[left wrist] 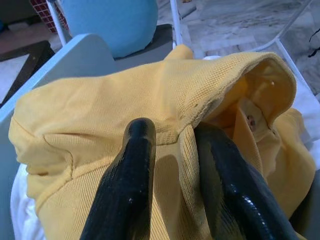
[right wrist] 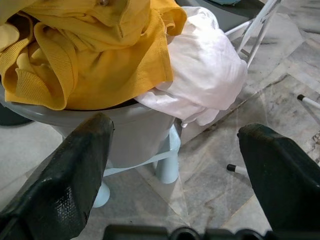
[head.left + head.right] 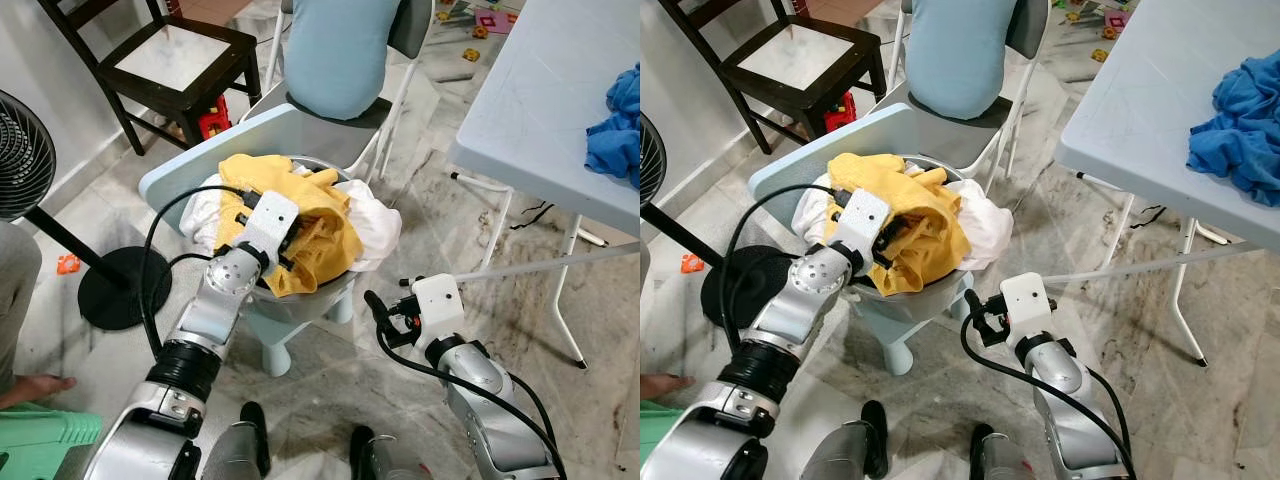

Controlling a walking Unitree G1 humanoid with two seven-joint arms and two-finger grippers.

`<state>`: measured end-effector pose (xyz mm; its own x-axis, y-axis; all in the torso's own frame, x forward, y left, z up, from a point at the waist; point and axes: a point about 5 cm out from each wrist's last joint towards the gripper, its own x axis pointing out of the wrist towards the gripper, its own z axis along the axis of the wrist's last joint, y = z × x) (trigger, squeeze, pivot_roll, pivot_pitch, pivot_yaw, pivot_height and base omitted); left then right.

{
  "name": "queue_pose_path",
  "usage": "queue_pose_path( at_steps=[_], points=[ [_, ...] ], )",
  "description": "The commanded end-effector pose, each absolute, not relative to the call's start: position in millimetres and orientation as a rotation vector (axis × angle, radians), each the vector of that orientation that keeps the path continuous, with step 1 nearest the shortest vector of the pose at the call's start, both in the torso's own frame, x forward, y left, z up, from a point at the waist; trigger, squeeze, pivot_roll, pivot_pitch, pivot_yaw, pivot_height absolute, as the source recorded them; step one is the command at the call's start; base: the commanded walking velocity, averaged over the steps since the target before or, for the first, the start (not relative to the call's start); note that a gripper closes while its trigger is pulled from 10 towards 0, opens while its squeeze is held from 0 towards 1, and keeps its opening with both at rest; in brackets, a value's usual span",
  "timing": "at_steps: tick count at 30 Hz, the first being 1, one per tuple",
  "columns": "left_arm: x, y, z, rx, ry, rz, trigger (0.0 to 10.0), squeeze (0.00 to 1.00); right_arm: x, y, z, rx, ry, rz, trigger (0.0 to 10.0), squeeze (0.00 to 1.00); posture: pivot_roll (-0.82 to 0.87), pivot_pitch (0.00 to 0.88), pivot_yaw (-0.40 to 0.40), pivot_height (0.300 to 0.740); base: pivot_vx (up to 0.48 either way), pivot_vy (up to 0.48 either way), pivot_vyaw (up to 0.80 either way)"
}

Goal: Hang hanger

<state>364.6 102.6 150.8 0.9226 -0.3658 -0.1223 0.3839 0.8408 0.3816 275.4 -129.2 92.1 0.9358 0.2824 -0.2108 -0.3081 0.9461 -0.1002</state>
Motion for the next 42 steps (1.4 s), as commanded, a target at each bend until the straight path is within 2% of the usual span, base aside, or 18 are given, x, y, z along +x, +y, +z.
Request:
queue_pose_path(
  at_steps=[1, 2, 5, 9, 10, 11, 13, 16, 17, 18, 25, 30, 32, 33, 34, 35, 36, 42],
  points=[
    [363, 98, 158, 0.382, 0.041, -0.403, 10.0, 0.4, 272, -132, 88, -0.142, 0.223, 0.298, 10.0, 0.0, -0.05, 0.282, -0.031, 0.74, 0.0, 0.0, 0.0],
    [362, 97, 160, 0.332, 0.047, -0.395, 10.0, 1.0, 272, -132, 87, -0.143, 0.223, 0.298, 10.0, 0.0, -0.05, 0.282, -0.031, 0.74, 0.0, 0.0, 0.0],
    [359, 94, 164, 0.257, 0.042, -0.397, 10.0, 1.0, 272, -132, 87, -0.142, 0.224, 0.299, 10.0, 0.0, -0.05, 0.282, -0.031, 0.74, 0.0, 0.0, 0.0],
    [358, 98, 171, 0.402, -0.039, -0.405, 10.0, 1.0, 272, -131, 87, -0.139, 0.224, 0.3, 10.0, 0.0, -0.05, 0.284, -0.031, 0.74, 0.0, 0.0, 0.0],
    [358, 99, 171, 0.401, -0.037, -0.405, 10.0, 0.73, 272, -131, 87, -0.139, 0.224, 0.3, 10.0, 0.0, -0.05, 0.284, -0.031, 0.74, 0.0, 0.0, 0.0],
    [358, 100, 172, 0.399, -0.032, -0.405, 10.0, 0.23, 272, -131, 87, -0.138, 0.224, 0.3, 10.0, 0.0, -0.05, 0.284, -0.031, 0.74, 0.0, 0.0, 0.0],
    [357, 102, 174, 0.4, -0.024, -0.397, 10.0, 0.1, 272, -130, 87, -0.138, 0.224, 0.3, 10.0, 0.0, -0.04, 0.284, -0.029, 0.74, 0.0, 0.0, 0.0],
    [357, 109, 180, 0.435, -0.035, -0.384, 10.0, 0.03, 273, -130, 87, -0.137, 0.224, 0.299, 10.0, 0.0, -0.04, 0.283, -0.025, 0.74, 0.0, 0.0, 0.0],
    [358, 112, 184, 0.447, -0.048, -0.378, 10.0, 0.63, 273, -130, 87, -0.137, 0.223, 0.298, 10.0, 0.0, -0.04, 0.283, -0.025, 0.74, 0.0, 0.0, 0.0],
    [358, 115, 189, 0.454, -0.065, -0.374, 10.0, 1.0, 273, -130, 87, -0.137, 0.222, 0.297, 10.0, 0.0, -0.04, 0.283, -0.025, 0.74, 0.0, 0.0, 0.0],
    [353, 112, 219, 0.196, -0.214, -0.313, 10.0, 1.0, 274, -130, 88, -0.139, 0.222, 0.296, 10.0, 0.0, -0.04, 0.281, -0.025, 0.74, 0.0, 0.0, 0.0],
    [350, 109, 209, 0.216, -0.186, -0.337, 10.0, 1.0, 274, -131, 87, -0.141, 0.222, 0.297, 10.0, 0.0, -0.04, 0.279, -0.028, 0.74, 0.0, 0.0, 0.0],
    [352, 112, 200, 0.224, -0.133, -0.319, 10.0, 0.95, 274, -131, 87, -0.142, 0.222, 0.298, 10.0, 0.0, -0.04, 0.279, -0.028, 0.74, 0.0, 0.0, 0.0],
    [353, 113, 193, 0.224, -0.081, -0.322, 10.0, 0.81, 274, -131, 87, -0.143, 0.223, 0.299, 10.0, 0.0, -0.04, 0.277, -0.031, 0.74, 0.0, 0.0, 0.0],
    [353, 112, 184, 0.18, -0.008, -0.344, 10.0, 0.28, 274, -131, 87, -0.144, 0.224, 0.3, 10.0, 0.0, -0.04, 0.277, -0.031, 0.74, 0.0, 0.0, 0.0],
    [353, 112, 184, 0.18, -0.008, -0.344, 10.0, 0.28, 274, -131, 87, -0.144, 0.224, 0.3, 10.0, 0.0, -0.04, 0.277, -0.031, 0.74, 0.0, 0.0, 0.0],
    [355, 110, 177, 0.112, 0.071, -0.344, 10.0, 0.0, 274, -131, 87, -0.145, 0.225, 0.302, 10.0, 0.0, -0.04, 0.274, -0.03, 0.74, 0.0, 0.0, 0.0],
    [360, 105, 177, -0.012, 0.087, -0.328, 10.0, 0.0, 274, -130, 86, -0.145, 0.226, 0.304, 10.0, 0.0, -0.04, 0.274, -0.029, 0.74, 0.0, 0.0, 0.0]
  ],
)
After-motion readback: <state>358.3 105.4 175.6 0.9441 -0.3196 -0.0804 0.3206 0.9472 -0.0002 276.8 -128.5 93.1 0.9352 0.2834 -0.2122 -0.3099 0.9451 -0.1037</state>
